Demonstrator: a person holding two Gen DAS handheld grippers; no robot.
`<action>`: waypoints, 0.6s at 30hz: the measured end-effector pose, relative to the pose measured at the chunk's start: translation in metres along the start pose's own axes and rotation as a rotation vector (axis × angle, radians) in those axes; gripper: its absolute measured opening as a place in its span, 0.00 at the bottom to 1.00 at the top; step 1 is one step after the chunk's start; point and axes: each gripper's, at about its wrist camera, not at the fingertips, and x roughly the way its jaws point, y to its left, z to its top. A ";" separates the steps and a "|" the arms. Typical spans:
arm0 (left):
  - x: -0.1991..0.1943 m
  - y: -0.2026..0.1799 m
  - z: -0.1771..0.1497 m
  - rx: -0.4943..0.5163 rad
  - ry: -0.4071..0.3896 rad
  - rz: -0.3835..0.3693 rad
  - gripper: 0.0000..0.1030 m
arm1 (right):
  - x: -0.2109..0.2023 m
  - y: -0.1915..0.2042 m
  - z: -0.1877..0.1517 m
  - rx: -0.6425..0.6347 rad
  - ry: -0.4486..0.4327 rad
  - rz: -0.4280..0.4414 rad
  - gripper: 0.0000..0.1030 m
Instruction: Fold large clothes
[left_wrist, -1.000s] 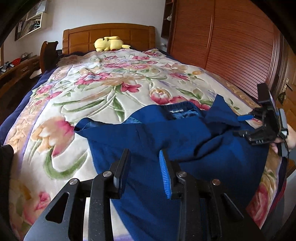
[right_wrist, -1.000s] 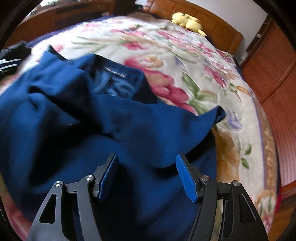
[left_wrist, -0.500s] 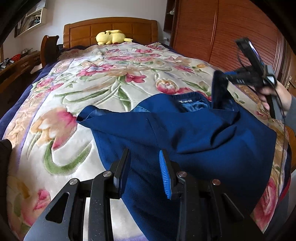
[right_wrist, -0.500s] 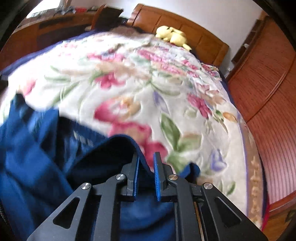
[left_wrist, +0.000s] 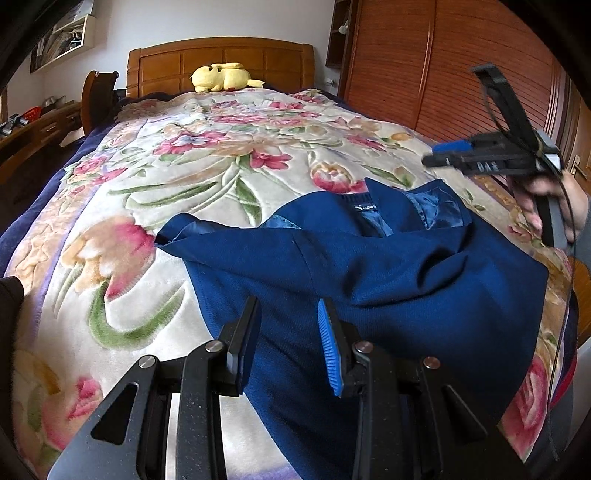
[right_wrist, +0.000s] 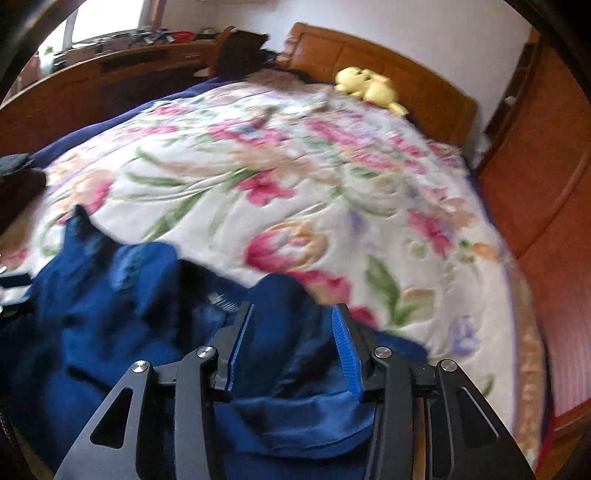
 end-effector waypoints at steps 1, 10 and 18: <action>0.000 0.000 0.000 -0.001 0.000 0.000 0.32 | 0.001 0.004 -0.004 -0.005 0.014 0.025 0.44; 0.002 0.002 0.000 -0.002 0.006 0.002 0.32 | 0.023 0.031 -0.035 -0.036 0.093 0.183 0.51; 0.004 0.001 -0.001 0.002 0.013 -0.002 0.32 | 0.061 0.021 -0.046 -0.018 0.202 0.204 0.60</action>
